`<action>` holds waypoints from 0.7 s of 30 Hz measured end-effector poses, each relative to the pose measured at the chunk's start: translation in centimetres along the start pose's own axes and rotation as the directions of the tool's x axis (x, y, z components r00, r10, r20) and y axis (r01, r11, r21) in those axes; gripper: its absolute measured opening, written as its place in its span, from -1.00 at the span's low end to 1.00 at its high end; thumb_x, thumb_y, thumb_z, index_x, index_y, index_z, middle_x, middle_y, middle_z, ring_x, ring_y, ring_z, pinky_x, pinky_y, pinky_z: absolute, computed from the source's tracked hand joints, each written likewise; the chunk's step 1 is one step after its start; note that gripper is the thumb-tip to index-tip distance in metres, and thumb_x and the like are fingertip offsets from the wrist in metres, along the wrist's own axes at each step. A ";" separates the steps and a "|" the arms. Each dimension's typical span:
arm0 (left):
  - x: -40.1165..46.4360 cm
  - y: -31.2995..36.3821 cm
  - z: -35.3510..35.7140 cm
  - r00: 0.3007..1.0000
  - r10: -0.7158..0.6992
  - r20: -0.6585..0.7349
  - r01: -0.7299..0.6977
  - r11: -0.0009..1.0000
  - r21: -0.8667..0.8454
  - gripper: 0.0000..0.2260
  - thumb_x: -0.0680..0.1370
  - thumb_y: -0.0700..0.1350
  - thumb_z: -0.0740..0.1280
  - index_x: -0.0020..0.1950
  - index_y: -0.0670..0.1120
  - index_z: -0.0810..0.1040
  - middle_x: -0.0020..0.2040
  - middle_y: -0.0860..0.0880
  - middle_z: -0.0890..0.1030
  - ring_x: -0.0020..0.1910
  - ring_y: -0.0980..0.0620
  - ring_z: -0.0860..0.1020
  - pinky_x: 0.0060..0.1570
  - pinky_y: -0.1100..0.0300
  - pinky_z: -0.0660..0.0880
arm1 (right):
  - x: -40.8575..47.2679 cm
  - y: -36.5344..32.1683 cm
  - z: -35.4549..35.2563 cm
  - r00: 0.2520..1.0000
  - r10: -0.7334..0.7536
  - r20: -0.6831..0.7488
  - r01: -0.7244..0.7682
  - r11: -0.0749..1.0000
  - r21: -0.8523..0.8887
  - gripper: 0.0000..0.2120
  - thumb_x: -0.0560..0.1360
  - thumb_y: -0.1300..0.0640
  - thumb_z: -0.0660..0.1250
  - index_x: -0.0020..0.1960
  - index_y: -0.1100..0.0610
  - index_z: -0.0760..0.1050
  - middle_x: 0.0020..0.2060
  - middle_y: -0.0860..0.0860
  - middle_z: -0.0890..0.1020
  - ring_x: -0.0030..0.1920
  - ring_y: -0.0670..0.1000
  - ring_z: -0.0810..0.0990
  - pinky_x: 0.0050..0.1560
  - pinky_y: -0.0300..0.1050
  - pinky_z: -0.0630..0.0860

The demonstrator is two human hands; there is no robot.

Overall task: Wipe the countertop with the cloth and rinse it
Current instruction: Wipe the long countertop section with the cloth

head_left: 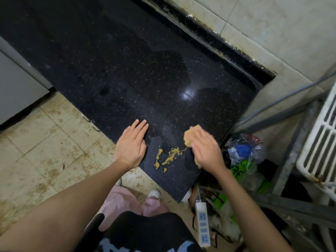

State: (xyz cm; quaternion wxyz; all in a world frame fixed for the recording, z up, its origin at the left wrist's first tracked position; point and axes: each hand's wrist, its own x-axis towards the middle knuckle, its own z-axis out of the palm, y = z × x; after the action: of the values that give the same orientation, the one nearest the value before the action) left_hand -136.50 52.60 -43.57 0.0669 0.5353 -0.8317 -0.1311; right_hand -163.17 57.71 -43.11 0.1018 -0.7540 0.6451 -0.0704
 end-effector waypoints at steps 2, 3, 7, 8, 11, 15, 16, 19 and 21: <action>0.0 0.0 0.0 1.000 0.001 0.003 -0.001 1.000 0.002 -0.49 0.53 -0.04 -0.05 0.42 -0.19 0.34 0.43 -0.08 0.34 0.44 -0.07 0.23 0.40 0.13 0.00 | 1.9 2.1 -0.8 0.987 0.163 -0.012 -0.163 0.987 0.006 -0.53 0.55 0.05 -0.06 0.39 0.08 0.35 0.41 0.03 0.35 0.45 0.06 0.23 0.38 0.02 0.23; 0.0 0.0 0.0 1.000 0.001 0.002 -0.001 1.000 0.004 -0.49 0.53 -0.04 -0.06 0.42 -0.19 0.34 0.43 -0.08 0.34 0.44 -0.07 0.23 0.39 0.14 -0.02 | 2.6 2.5 -0.9 0.972 0.237 -0.012 -0.236 0.971 0.020 -0.53 0.56 0.05 -0.07 0.41 0.07 0.33 0.43 0.02 0.32 0.47 0.04 0.18 0.40 0.01 0.17; 0.0 -0.1 0.2 1.000 0.012 0.006 -0.012 1.000 0.018 -0.47 0.53 -0.02 -0.09 0.44 -0.18 0.30 0.45 -0.08 0.31 0.46 -0.06 0.19 0.39 0.17 -0.07 | 2.8 1.5 -0.4 0.952 0.302 -0.037 -0.301 0.953 0.032 -0.53 0.57 0.03 -0.08 0.43 0.03 0.29 0.45 -0.01 0.28 0.49 0.04 0.11 0.42 -0.03 0.08; 0.1 -0.1 0.2 1.000 0.014 0.011 -0.014 1.000 0.020 -0.46 0.53 -0.01 -0.11 0.45 -0.17 0.28 0.46 -0.07 0.28 0.47 -0.05 0.16 0.40 0.17 -0.08 | 2.4 0.8 -0.3 0.954 0.296 -0.043 -0.295 0.955 0.037 -0.52 0.57 0.01 -0.11 0.43 0.03 0.29 0.45 -0.01 0.28 0.49 0.04 0.11 0.42 -0.03 0.09; 0.1 -0.1 0.3 1.000 0.014 0.016 -0.014 1.000 0.005 -0.43 0.53 0.01 -0.17 0.47 -0.15 0.23 0.49 -0.05 0.22 0.49 -0.02 0.09 0.42 0.15 -0.08 | 1.1 -2.1 0.2 0.959 0.280 -0.037 -0.277 0.959 0.065 -0.48 0.56 -0.04 -0.16 0.43 0.01 0.28 0.45 -0.03 0.27 0.49 0.02 0.11 0.42 -0.07 0.05; 0.1 -0.2 0.0 0.997 0.056 0.056 -0.055 0.998 -0.012 -0.38 0.51 0.04 -0.24 0.49 -0.17 0.16 0.51 -0.05 0.13 0.51 -0.02 0.01 0.44 0.12 -0.09 | 0.1 -6.3 1.5 0.947 0.316 -0.061 -0.310 0.947 0.088 -0.54 0.58 -0.02 -0.10 0.42 -0.01 0.31 0.44 -0.03 0.30 0.49 0.00 0.12 0.41 -0.11 0.03; 0.0 -0.4 -0.2 0.995 0.075 0.069 -0.072 0.997 -0.033 -0.37 0.50 0.05 -0.24 0.49 -0.18 0.17 0.51 -0.07 0.14 0.51 -0.04 0.01 0.44 0.10 -0.08 | -0.1 -7.5 1.9 0.940 0.334 -0.064 -0.328 0.941 0.089 -0.55 0.59 -0.01 -0.08 0.42 -0.01 0.31 0.43 -0.03 0.31 0.48 0.00 0.13 0.40 -0.11 0.04; 0.2 -1.9 -1.2 0.969 0.220 0.111 -0.217 0.975 -0.037 -0.41 0.51 0.01 -0.16 0.44 -0.24 0.26 0.47 -0.14 0.24 0.49 -0.11 0.11 0.42 0.12 -0.05 | -0.9 -10.7 2.7 0.928 0.363 -0.082 -0.357 0.931 0.074 -0.58 0.58 0.04 -0.02 0.39 0.03 0.36 0.39 0.01 0.38 0.45 0.05 0.24 0.36 -0.10 0.10; 0.8 -3.7 -2.4 0.933 0.335 0.133 -0.340 0.940 0.010 -0.48 0.53 -0.04 -0.06 0.38 -0.27 0.36 0.40 -0.18 0.36 0.43 -0.15 0.25 0.38 0.12 0.00 | -1.9 -11.3 2.7 0.925 0.375 -0.065 -0.374 0.927 0.029 -0.55 0.58 0.03 -0.06 0.40 0.05 0.34 0.41 0.00 0.35 0.45 0.05 0.23 0.35 -0.10 0.13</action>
State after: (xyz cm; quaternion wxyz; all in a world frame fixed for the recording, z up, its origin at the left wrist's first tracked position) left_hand -133.00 50.13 -42.38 0.0258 0.3760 -0.9159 -0.1383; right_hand -151.95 61.48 -42.95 0.0970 -0.6133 0.7797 -0.0807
